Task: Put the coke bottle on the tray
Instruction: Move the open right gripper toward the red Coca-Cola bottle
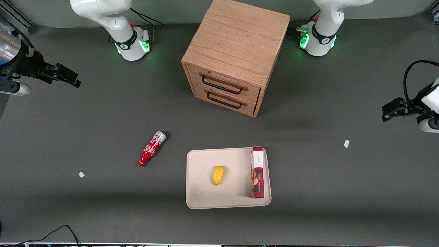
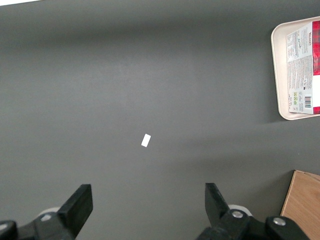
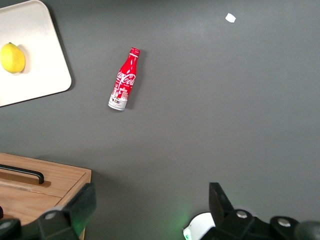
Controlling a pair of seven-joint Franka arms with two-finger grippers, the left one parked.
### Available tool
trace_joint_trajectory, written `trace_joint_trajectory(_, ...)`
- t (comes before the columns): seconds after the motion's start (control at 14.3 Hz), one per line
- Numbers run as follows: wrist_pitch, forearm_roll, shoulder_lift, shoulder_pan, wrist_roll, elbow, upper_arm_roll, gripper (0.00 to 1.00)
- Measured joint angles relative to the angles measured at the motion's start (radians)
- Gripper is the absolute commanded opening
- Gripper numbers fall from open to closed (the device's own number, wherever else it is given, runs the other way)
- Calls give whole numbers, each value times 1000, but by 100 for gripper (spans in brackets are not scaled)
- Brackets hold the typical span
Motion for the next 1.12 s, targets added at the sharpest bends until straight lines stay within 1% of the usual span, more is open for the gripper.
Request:
trace_joint_trajectory(0.35,-31,-1,0,0,-3,4,-5,100)
trace_joint_trajectory(0.84,-36,5,16,6,-8,9,7,100)
trace_joint_trajectory(0.91,-32,14,32,7,9,26,11,100)
trace_joint_trajectory(1.12,3,107,142,10,192,102,49,100)
